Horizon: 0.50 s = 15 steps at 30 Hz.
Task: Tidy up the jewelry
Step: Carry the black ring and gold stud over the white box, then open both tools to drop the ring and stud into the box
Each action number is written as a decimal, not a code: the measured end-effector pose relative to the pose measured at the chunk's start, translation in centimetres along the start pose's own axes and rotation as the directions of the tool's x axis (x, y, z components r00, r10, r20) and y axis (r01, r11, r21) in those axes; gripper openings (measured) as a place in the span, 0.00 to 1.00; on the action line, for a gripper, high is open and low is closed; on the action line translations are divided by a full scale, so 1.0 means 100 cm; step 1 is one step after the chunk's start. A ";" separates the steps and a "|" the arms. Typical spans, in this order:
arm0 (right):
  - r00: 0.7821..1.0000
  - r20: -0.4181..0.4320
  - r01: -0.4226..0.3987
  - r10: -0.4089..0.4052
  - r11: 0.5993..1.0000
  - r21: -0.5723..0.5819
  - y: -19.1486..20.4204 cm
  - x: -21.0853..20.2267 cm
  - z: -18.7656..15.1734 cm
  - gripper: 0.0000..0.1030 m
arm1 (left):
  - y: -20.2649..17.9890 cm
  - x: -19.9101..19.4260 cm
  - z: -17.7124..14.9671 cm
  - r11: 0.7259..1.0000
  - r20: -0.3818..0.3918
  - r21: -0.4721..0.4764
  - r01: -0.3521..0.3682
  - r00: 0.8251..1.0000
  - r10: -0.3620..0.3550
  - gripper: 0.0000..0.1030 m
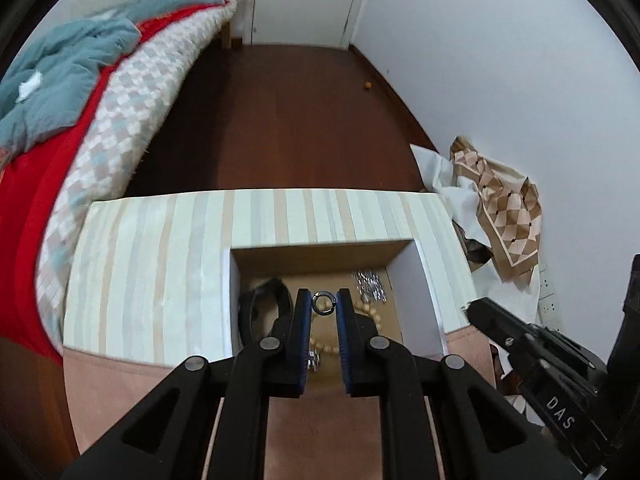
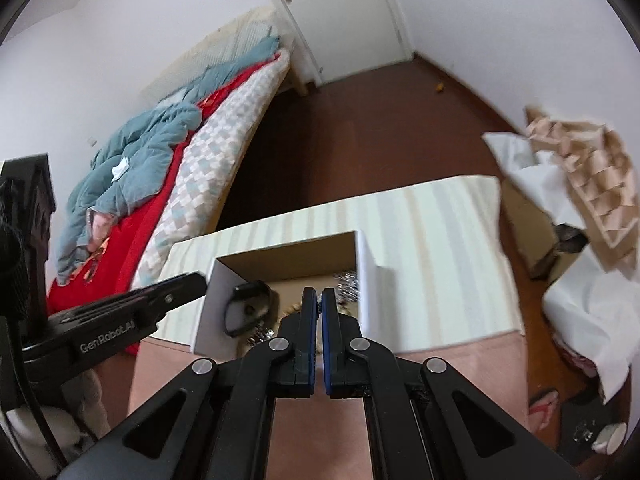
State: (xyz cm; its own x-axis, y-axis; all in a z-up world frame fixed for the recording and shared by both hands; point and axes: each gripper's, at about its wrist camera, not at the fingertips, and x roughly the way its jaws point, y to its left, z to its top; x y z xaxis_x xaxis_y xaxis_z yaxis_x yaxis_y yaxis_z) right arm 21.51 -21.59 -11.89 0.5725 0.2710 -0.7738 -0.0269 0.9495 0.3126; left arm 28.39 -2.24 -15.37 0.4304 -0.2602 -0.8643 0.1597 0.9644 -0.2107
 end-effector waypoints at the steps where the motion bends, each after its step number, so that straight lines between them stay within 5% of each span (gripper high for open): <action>1: 0.999 -0.031 -0.013 0.013 1.000 -0.001 0.001 0.010 0.008 0.02 | 0.002 0.006 0.005 1.000 -0.021 0.002 0.011 1.000 -0.011 0.09; 9: 0.971 -0.220 -0.080 0.098 0.993 0.087 -0.010 0.057 0.020 0.03 | 0.008 0.033 0.025 0.997 -0.143 -0.056 0.052 0.988 -0.059 0.14; 11: 0.967 -0.236 -0.075 0.097 0.992 0.102 -0.014 0.059 0.017 0.12 | 0.010 0.030 0.026 0.996 -0.131 -0.068 0.049 0.990 -0.057 0.15; 12: 0.966 -0.239 -0.071 0.096 0.991 0.111 -0.016 0.058 0.016 0.19 | 0.011 0.027 0.027 0.997 -0.122 -0.068 0.045 0.991 -0.054 0.22; 13: 0.967 -0.236 -0.070 0.097 0.990 0.119 -0.018 0.057 0.014 0.37 | 0.012 0.024 0.027 0.997 -0.117 -0.064 0.036 0.992 -0.043 0.27; 14: 0.970 -0.230 -0.055 0.081 0.992 0.117 -0.020 0.054 0.014 0.48 | 0.012 0.019 0.027 0.999 -0.099 -0.050 0.005 0.995 -0.009 0.44; 15: 0.974 -0.221 -0.034 0.057 0.994 0.107 -0.021 0.051 0.014 0.50 | 0.011 0.014 0.028 0.999 -0.081 -0.042 -0.026 0.996 0.023 0.64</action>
State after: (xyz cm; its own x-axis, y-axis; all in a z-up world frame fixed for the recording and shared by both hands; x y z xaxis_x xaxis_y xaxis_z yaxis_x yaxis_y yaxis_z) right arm 25.58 -22.44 -15.72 0.3748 0.3527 -0.8574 0.0419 0.9174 0.3957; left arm 31.61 -1.65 -15.52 0.3606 -0.2337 -0.9030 0.1106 0.9720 -0.2074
